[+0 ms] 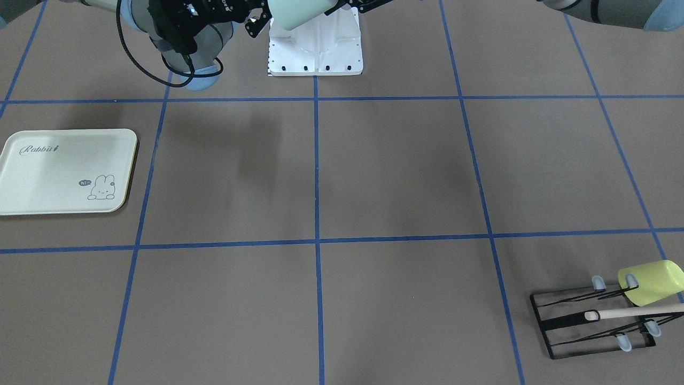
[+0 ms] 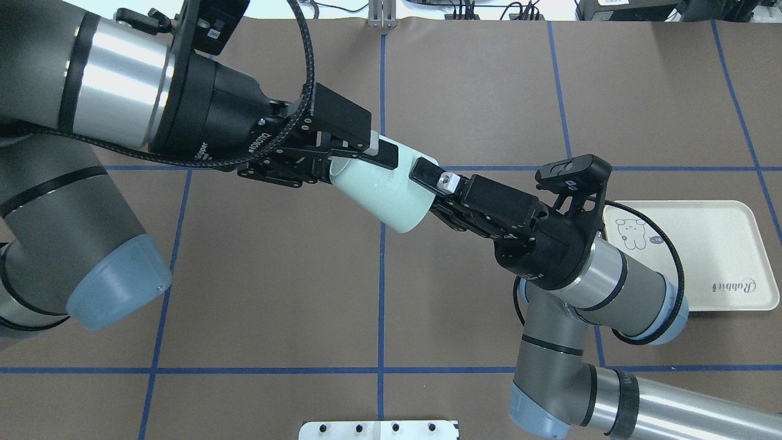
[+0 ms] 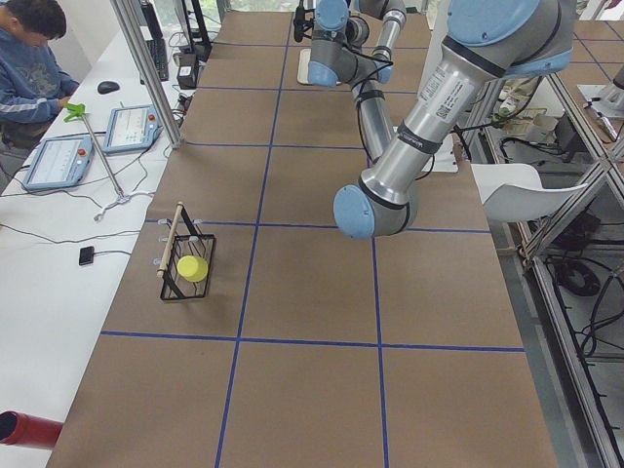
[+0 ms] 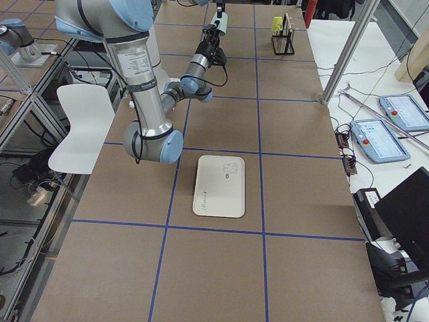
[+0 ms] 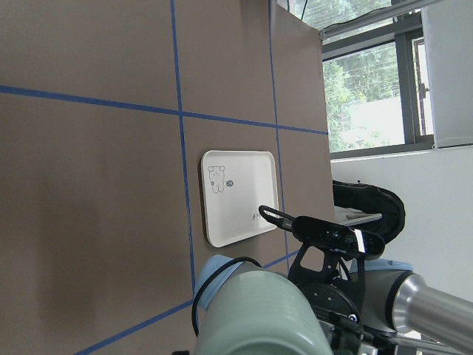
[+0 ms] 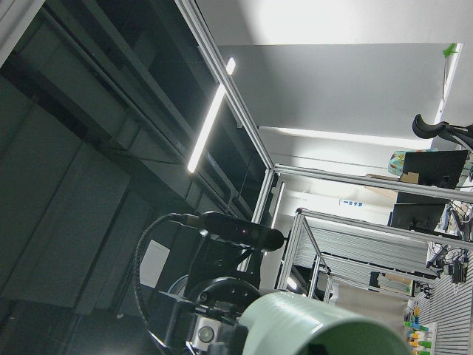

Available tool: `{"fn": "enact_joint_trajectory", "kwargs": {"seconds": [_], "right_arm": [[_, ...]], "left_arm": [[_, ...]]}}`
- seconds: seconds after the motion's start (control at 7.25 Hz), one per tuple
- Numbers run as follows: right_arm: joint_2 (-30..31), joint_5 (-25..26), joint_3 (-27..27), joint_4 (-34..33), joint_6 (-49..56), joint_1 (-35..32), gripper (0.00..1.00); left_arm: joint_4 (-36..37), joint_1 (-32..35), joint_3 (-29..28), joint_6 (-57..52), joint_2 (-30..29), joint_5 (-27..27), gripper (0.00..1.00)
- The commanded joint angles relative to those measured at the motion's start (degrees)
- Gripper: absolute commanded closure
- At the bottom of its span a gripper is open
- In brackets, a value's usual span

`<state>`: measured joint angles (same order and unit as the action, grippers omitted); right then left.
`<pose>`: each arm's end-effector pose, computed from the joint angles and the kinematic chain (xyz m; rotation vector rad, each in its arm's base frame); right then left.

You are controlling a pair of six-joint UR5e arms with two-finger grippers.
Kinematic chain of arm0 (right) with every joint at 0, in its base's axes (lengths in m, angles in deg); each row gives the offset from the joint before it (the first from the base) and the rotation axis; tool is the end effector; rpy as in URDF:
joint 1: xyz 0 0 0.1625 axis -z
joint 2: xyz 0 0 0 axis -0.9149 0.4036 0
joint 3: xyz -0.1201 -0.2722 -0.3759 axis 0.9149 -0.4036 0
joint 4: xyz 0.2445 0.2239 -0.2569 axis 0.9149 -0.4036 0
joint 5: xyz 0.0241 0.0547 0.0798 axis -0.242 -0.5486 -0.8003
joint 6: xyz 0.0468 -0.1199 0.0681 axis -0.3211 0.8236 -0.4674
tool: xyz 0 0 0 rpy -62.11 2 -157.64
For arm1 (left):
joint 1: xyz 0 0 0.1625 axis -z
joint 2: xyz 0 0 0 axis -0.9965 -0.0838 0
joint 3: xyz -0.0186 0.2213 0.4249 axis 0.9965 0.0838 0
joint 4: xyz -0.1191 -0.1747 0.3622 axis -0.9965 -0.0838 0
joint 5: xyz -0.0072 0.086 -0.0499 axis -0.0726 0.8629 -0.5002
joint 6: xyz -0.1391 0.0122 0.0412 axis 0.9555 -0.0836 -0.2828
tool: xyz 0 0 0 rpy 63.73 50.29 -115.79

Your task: Left arm grabs green cup and hands to right arm on tray

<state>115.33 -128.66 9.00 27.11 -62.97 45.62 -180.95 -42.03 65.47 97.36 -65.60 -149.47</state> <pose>-0.4262 -0.3362 0.2017 0.5425 -2.6515 0.4068 0.3732 -0.4034 0.0580 0.1186 1.7262 0.0464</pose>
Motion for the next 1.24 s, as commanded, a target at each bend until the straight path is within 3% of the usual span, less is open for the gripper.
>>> {"fn": "enact_joint_trajectory", "kwargs": {"seconds": [0.0, 0.69, 1.1], "right_arm": [[0.0, 0.0, 0.9, -0.2, -0.2, -0.1, 1.00], [5.3, -0.4, 1.6, -3.5, -7.2, -5.9, 1.00], [5.0, -3.1, 1.7, -19.7, -7.2, -12.0, 1.00]], "left_arm": [[0.0, 0.1, -0.1, -1.1, -0.8, 0.2, 0.00], [0.4, 5.4, -1.4, -1.2, -0.8, 0.3, 0.00], [0.8, 5.4, -3.1, -1.3, -0.2, 0.5, 0.00]]}}
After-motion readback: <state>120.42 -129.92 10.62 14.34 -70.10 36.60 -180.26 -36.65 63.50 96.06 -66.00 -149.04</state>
